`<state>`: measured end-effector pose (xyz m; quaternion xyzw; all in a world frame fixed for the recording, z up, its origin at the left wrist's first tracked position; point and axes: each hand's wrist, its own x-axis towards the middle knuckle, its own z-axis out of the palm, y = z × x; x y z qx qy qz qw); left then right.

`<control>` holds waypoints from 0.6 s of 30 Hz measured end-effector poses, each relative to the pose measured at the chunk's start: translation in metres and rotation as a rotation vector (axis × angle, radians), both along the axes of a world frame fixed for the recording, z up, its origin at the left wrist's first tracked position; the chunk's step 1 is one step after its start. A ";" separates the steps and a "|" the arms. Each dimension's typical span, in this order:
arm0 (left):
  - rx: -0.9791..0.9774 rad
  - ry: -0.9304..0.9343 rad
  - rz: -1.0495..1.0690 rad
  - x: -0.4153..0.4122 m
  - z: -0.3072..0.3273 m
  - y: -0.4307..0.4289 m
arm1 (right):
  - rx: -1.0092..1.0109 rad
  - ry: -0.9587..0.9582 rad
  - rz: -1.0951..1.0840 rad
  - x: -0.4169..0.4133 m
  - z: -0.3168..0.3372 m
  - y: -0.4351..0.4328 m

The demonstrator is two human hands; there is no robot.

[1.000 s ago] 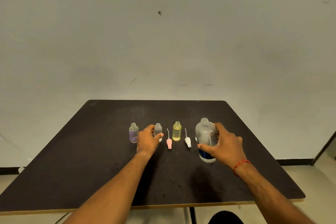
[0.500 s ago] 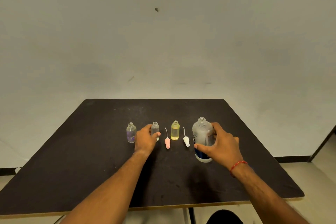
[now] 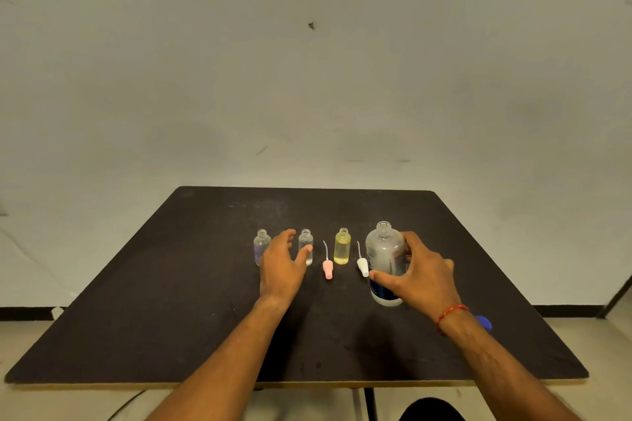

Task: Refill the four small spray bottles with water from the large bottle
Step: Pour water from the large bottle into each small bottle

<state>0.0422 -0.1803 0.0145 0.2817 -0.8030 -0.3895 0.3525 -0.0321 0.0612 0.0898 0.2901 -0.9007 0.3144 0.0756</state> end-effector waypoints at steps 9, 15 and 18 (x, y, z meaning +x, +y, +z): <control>-0.038 0.121 0.130 0.045 -0.008 -0.019 | 0.004 -0.003 0.032 0.019 0.001 -0.015; 0.077 -0.013 0.171 0.042 -0.014 -0.049 | 0.017 -0.008 0.031 0.025 -0.001 -0.022; 0.103 -0.127 0.148 0.034 -0.017 -0.060 | 0.012 -0.008 0.034 0.026 -0.003 -0.024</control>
